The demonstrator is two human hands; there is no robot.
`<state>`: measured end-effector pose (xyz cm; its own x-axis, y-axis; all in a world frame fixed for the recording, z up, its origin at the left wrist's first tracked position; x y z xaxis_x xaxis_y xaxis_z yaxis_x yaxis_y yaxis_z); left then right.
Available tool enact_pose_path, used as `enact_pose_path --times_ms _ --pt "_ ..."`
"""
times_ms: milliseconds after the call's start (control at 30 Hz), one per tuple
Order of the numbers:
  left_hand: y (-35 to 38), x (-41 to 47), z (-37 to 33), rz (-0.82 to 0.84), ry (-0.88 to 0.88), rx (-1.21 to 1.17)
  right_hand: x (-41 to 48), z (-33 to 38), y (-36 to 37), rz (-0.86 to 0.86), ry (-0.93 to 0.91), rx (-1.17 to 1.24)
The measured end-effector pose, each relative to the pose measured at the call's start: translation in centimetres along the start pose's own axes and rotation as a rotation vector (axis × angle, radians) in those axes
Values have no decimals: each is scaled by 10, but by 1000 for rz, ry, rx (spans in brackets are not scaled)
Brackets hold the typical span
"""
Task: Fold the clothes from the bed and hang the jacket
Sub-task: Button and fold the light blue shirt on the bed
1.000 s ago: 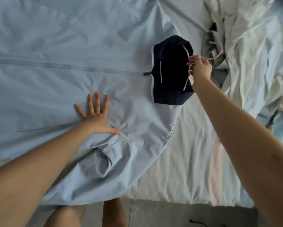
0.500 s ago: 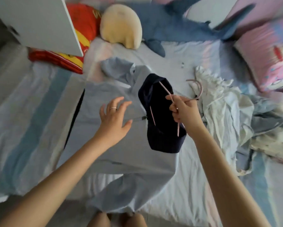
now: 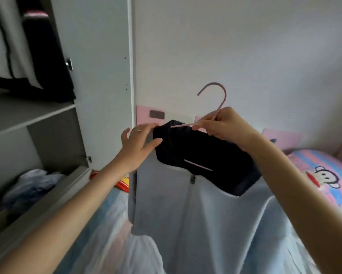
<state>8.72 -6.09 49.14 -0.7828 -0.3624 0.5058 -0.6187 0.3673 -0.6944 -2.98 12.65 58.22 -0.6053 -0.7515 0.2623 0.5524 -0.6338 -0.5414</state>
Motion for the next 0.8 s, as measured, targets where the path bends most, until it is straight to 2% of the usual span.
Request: enact_pose_path --times_ms 67,133,267,333,500,600,700,800 --pt "-38 3 -5 -1 -14 -64 -7 45 -13 31 -98 -93" --pt "-54 7 8 50 -116 -125 -3 61 -21 46 -145 -174" --pt "-44 -17 28 345 -201 -126 -4 62 -29 3 -173 -235" --pt "-36 -34 37 415 -232 -130 -9 59 -33 2 -163 -284" --pt "-38 -42 44 440 -236 -72 -15 44 -33 77 -93 -445" --pt "-49 -33 36 372 -231 -84 -21 41 -30 109 -97 -470" --pt "-65 -20 29 296 -236 -91 -21 33 -28 143 -64 -416" --pt "-87 -8 31 240 -210 -102 -22 23 -26 259 -14 -253"
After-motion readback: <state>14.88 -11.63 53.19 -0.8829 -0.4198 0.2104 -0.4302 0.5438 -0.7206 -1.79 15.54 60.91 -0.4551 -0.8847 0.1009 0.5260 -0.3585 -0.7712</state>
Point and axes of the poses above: each hand's wrist, its own x-axis towards the middle knuckle, its own y-axis out of the palm, z = x × y, the point moved 6 cm from there along x, towards the middle knuckle, and after that the axes turned 2 degrees about x, right-handed, at the moved point
